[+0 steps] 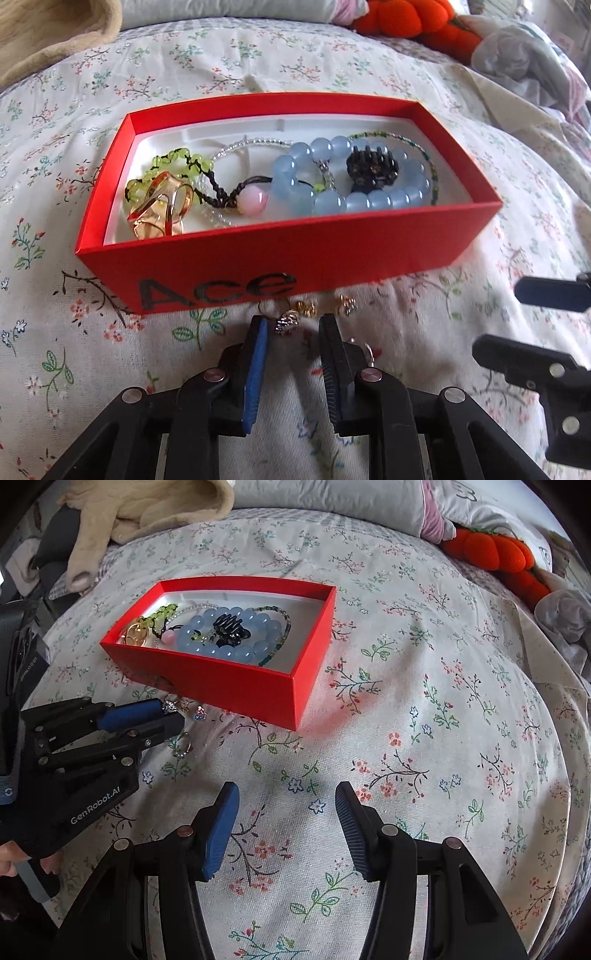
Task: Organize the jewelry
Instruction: 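Move both grippers down to the small gold earrings beside the box, then grasp a gold earring with the right gripper while the left gripper grasps another earring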
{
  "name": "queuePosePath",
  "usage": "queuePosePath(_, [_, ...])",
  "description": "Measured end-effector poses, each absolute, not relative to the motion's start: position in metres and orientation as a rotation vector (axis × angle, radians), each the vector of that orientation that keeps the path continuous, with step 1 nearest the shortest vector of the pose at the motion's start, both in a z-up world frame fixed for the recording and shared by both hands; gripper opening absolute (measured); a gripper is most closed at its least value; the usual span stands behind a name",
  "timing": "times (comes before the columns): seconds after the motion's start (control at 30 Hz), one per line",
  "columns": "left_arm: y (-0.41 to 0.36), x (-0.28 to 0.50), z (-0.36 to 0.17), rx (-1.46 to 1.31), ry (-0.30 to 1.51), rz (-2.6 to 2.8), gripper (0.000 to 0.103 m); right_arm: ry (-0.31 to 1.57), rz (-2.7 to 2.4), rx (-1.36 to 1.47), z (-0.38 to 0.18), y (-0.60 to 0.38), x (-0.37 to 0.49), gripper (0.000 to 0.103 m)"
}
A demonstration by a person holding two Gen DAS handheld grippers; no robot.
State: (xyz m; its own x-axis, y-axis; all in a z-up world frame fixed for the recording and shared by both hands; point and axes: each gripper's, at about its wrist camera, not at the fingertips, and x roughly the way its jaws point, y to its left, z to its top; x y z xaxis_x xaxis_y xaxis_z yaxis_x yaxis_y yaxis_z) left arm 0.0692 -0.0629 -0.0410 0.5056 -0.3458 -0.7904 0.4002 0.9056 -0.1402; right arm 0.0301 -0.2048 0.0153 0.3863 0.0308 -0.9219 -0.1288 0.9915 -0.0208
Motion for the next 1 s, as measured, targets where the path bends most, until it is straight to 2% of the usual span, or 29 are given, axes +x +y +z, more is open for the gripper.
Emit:
queuePosePath(0.03, [-0.064,0.07,-0.041,0.063,0.938,-0.441,0.022,1.171,0.101,-0.093,0.016,-0.206,0.03,0.057])
queuePosePath(0.1, [-0.063,0.069,-0.042,0.072,0.935,-0.427,0.01,1.172,0.099,-0.093,0.016,-0.207,0.028,0.057])
queuePosePath(0.17, [-0.062,0.07,-0.042,0.075,0.938,-0.431,0.003,1.173,0.099,-0.094,0.016,-0.209,0.028,0.057])
queuePosePath(0.3, [-0.052,0.07,-0.04,0.064,0.945,-0.432,0.0,1.163,0.104,-0.087,0.019,-0.209,0.029,0.057])
queuePosePath(0.87, [-0.015,0.06,-0.034,0.088,0.958,-0.407,0.0,1.168,0.262,-0.117,0.004,-0.158,0.032,0.056])
queuePosePath(0.93, [-0.012,0.06,-0.034,0.084,0.968,-0.408,0.0,1.149,0.27,-0.146,0.001,-0.15,0.034,0.053])
queuePosePath(1.0, [-0.01,0.06,-0.036,0.083,0.979,-0.407,0.006,1.132,0.283,-0.167,-0.001,-0.143,0.036,0.049])
